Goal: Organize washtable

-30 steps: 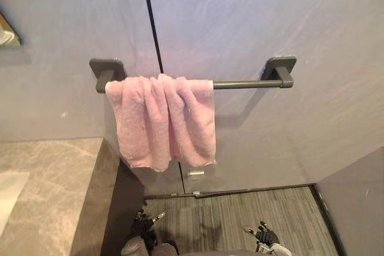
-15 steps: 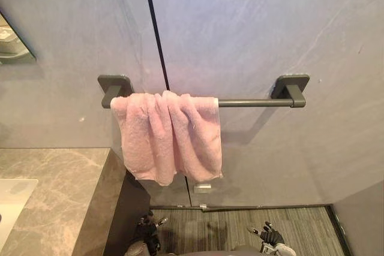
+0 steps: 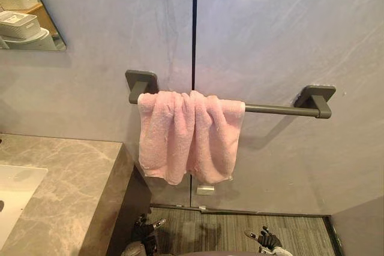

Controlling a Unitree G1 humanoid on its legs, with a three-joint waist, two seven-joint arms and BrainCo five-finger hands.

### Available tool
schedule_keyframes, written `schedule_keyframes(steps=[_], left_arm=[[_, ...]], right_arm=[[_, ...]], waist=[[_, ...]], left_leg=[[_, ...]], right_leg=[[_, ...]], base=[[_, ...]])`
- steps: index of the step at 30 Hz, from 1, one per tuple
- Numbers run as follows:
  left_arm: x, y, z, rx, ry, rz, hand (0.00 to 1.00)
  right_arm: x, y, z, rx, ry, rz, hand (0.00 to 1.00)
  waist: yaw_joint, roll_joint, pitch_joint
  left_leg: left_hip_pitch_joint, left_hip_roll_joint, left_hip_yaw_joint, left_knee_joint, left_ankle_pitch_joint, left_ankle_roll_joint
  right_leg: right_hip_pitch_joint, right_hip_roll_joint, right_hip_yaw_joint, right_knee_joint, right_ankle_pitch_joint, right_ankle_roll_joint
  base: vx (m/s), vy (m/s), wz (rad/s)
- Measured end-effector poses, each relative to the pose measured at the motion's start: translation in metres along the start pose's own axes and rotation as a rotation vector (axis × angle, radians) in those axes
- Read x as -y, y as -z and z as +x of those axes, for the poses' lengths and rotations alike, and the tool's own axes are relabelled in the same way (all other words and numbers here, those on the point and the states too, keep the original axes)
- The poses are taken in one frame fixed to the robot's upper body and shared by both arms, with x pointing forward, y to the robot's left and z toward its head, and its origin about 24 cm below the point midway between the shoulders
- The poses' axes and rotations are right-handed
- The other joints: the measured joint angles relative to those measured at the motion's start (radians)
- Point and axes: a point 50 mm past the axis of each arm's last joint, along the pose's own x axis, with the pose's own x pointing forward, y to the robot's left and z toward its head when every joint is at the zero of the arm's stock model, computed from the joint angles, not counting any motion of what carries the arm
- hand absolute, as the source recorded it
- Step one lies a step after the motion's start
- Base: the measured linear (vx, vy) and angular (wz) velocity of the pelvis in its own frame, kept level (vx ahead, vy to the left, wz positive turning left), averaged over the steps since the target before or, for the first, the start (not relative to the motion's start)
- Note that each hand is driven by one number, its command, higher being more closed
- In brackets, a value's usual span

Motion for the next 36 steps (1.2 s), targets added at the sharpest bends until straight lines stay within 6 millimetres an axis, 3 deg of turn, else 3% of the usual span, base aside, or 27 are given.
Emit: schedule_keyframes(steps=[5,10,16,27,36], left_arm=[[0.011,-0.020,-0.014,0.185,0.055,0.007,0.00],[0.014,-0.057,-0.033,0.414,0.089,-0.055,0.00],[0.018,-0.072,-0.043,0.498,0.099,-0.089,0.00],[0.019,-0.118,-0.073,0.745,0.096,-0.139,0.00],[0.016,-0.134,-0.083,0.835,0.070,-0.097,0.00]], right_arm=[[0.001,-0.005,0.000,0.025,0.019,-0.002,0.00],[0.001,-0.007,-0.002,0.058,0.021,-0.016,0.00],[-0.001,-0.008,-0.003,0.073,0.011,-0.024,0.00],[-0.001,-0.006,-0.005,0.081,0.008,-0.029,0.00],[-0.002,-0.003,-0.006,0.069,-0.003,-0.047,0.00]], waist=[[0.001,0.011,0.005],[0.004,0.024,0.008],[0.004,0.026,0.006],[0.007,0.024,-0.005],[0.006,0.029,-0.029]], left_leg=[[-0.009,0.000,-0.013,0.001,0.002,0.003],[-0.015,0.001,-0.027,0.000,0.005,0.005],[-0.012,0.002,-0.023,-0.001,0.005,0.005],[0.005,0.018,-0.001,-0.001,0.004,0.003],[0.006,0.025,0.016,-0.010,0.003,0.001]], right_leg=[[-0.001,0.000,-0.012,-0.002,0.000,0.000],[0.000,-0.001,-0.027,-0.001,-0.002,-0.001],[0.001,-0.002,-0.027,0.002,-0.002,-0.001],[0.014,0.004,-0.023,0.003,-0.002,-0.001],[0.015,0.013,-0.001,-0.011,0.003,-0.004]], base=[[-0.03,-0.026,0.10],[-0.02,-0.020,0.08],[-0.02,-0.010,-0.01],[-0.05,-0.023,-0.03],[-0.01,-0.016,-0.05]])
